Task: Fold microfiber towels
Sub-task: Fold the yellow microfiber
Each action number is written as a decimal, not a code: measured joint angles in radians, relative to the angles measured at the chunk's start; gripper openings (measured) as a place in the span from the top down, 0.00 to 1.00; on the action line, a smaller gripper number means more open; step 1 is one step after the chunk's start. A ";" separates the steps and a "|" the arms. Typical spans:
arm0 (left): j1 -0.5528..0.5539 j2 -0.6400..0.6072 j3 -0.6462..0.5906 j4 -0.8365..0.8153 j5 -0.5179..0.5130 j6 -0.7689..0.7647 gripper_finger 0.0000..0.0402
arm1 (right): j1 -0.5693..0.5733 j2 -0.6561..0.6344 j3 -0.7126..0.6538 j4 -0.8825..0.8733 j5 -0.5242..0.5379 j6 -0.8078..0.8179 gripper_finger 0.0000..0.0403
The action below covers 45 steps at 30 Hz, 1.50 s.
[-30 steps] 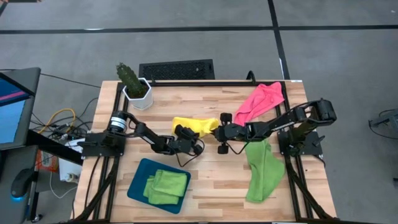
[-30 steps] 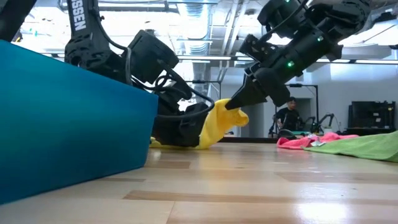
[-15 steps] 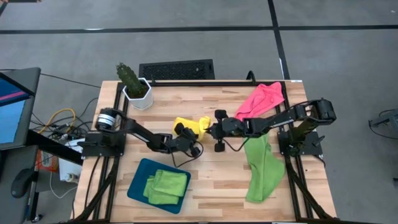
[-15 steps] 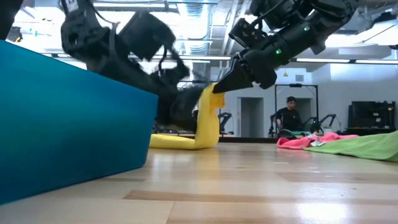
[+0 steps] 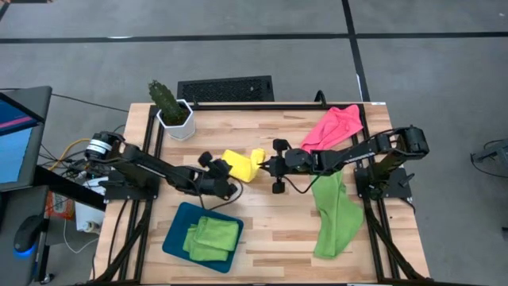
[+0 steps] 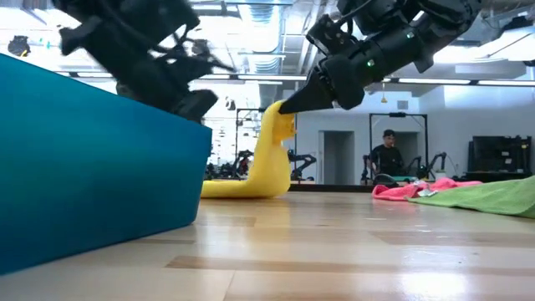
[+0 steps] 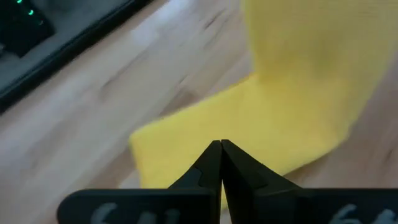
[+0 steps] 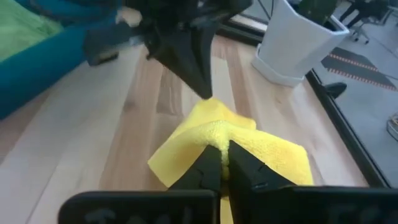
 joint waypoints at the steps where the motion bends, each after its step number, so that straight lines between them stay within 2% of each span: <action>1: -0.008 -0.002 -0.017 -0.014 -0.005 -0.035 1.00 | 0.000 0.016 0.000 0.023 -0.005 0.000 0.93; 8: -0.033 -0.005 -0.140 -0.013 -0.042 -0.254 1.00 | 0.000 0.133 0.041 0.056 -0.004 -0.017 0.93; 15: -0.049 -0.006 -0.208 -0.010 -0.088 -0.351 1.00 | -0.001 0.246 0.174 0.043 -0.004 -0.072 0.92; 21: -0.049 -0.006 -0.233 0.015 -0.089 -0.373 1.00 | -0.025 0.324 0.266 -0.009 0.022 -0.087 0.92; 29: -0.049 -0.006 -0.236 0.074 -0.089 -0.335 1.00 | -0.044 0.393 0.331 -0.017 0.025 -0.079 0.86; 34: -0.049 -0.006 -0.236 0.076 -0.086 -0.336 1.00 | -0.046 0.391 0.344 -0.015 0.026 -0.094 0.77; 40: -0.049 -0.022 -0.236 0.079 -0.086 -0.317 1.00 | -0.067 0.390 0.374 -0.013 0.022 -0.095 0.59; 45: -0.049 -0.081 -0.236 0.071 -0.086 -0.276 1.00 | -0.091 0.390 0.378 0.014 0.022 -0.080 0.45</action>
